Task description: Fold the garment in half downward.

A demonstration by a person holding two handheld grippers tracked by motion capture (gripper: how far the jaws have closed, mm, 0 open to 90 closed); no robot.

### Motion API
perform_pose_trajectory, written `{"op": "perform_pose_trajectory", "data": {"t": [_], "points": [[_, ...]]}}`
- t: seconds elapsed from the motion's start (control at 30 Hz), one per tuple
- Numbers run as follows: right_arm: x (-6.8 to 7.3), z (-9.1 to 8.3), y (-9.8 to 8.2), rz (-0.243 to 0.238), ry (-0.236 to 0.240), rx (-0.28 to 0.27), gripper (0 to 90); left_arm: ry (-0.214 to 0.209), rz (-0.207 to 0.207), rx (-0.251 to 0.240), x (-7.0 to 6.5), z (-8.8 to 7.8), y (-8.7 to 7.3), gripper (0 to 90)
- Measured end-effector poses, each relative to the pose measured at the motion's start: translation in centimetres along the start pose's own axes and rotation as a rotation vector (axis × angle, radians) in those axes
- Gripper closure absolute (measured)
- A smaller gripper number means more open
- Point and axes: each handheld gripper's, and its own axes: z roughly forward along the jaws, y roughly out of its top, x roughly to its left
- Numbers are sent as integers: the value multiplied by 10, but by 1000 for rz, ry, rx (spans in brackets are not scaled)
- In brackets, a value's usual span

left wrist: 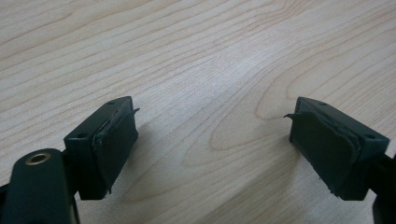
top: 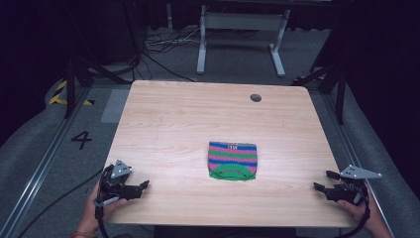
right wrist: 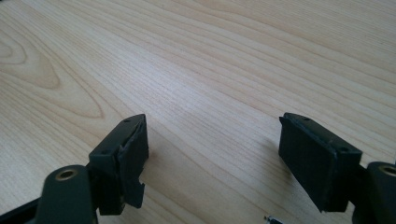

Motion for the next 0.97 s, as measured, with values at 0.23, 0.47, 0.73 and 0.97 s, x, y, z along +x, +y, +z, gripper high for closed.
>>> {"op": "perform_pose_trajectory", "data": {"t": [0.23, 0.47, 0.73, 0.97], "points": [[0, 0, 0, 2, -1, -1, 248, 2, -2, -2, 0, 0, 0, 151], [0, 0, 0, 1, -1, -2, 247, 8, -16, -8, -1, 1, 0, 150], [0, 0, 0, 0, -2, -2, 247, 13, -23, -5, -1, 2, 1, 140], [0, 0, 0, -1, -3, -2, 247, 17, -26, -5, -1, 2, 1, 137]]}}
